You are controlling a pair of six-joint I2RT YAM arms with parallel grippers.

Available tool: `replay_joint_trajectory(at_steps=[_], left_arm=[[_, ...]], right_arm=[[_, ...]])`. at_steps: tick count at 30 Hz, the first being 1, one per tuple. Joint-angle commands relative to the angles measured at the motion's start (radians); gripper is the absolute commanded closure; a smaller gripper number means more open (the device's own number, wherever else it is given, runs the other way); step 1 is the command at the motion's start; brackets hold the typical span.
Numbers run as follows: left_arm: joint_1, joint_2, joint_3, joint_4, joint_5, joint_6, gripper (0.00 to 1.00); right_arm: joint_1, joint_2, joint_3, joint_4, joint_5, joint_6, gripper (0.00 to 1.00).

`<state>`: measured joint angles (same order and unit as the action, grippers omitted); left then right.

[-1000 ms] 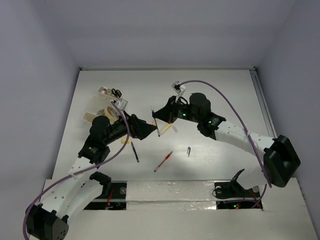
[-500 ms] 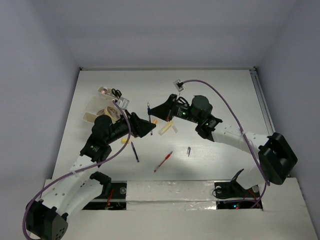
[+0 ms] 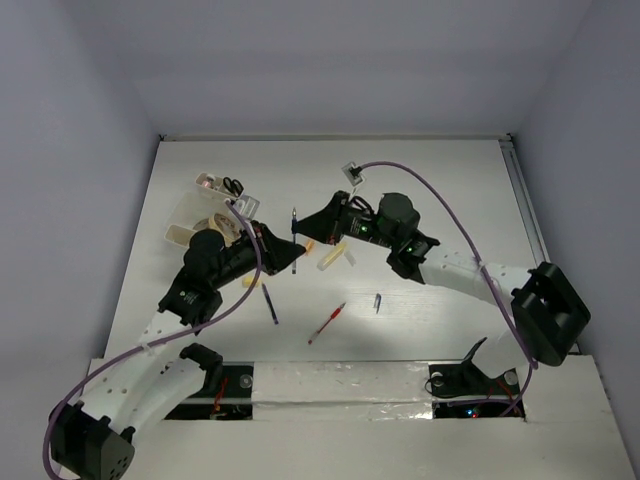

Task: Sort the stationery into containers
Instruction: Close the pen cap on the pen.

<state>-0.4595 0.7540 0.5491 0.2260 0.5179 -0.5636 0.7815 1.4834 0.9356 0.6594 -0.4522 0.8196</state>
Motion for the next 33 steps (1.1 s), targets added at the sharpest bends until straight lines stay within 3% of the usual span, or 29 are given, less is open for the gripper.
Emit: replay_joint_trajectory(at_steps=[1,3,6,9,13,16,18,27,33], left_arm=[[-0.001,-0.044,0.112,-0.118,-0.079,0.112,1.00],[-0.001,-0.061,0.153,-0.186,-0.145,0.161,1.00],[-0.001,-0.068,0.207,-0.269,-0.170,0.226,1.00],[-0.001,-0.067,0.235,-0.292,-0.154,0.267,1.00],[-0.001,-0.076,0.195,-0.291,-0.211,0.307,1.00],[0.008,-0.090,0.169,-0.290,-0.223,0.300,1.00],[0.008,-0.117,0.167,-0.306,-0.255,0.307,1.00],[0.008,-0.143,0.160,-0.320,-0.256,0.309,1.00],[0.008,-0.151,0.158,-0.321,-0.254,0.311,1.00]], right_arm=[[0.010,-0.058,0.014,-0.079,0.039,-0.051,0.73],[0.010,-0.093,0.025,-0.182,0.082,-0.100,0.52],[0.010,-0.184,0.006,-0.340,0.179,-0.189,0.38],[0.010,-0.282,-0.024,-0.507,0.286,-0.266,0.38],[0.010,-0.325,-0.014,-0.969,0.539,-0.310,0.40],[0.010,-0.334,-0.041,-1.171,0.612,-0.271,0.39],[0.010,-0.356,-0.104,-1.213,0.670,-0.214,0.33],[0.010,-0.213,-0.109,-1.265,0.721,-0.135,0.34],[0.010,-0.059,-0.077,-1.225,0.713,-0.135,0.48]])
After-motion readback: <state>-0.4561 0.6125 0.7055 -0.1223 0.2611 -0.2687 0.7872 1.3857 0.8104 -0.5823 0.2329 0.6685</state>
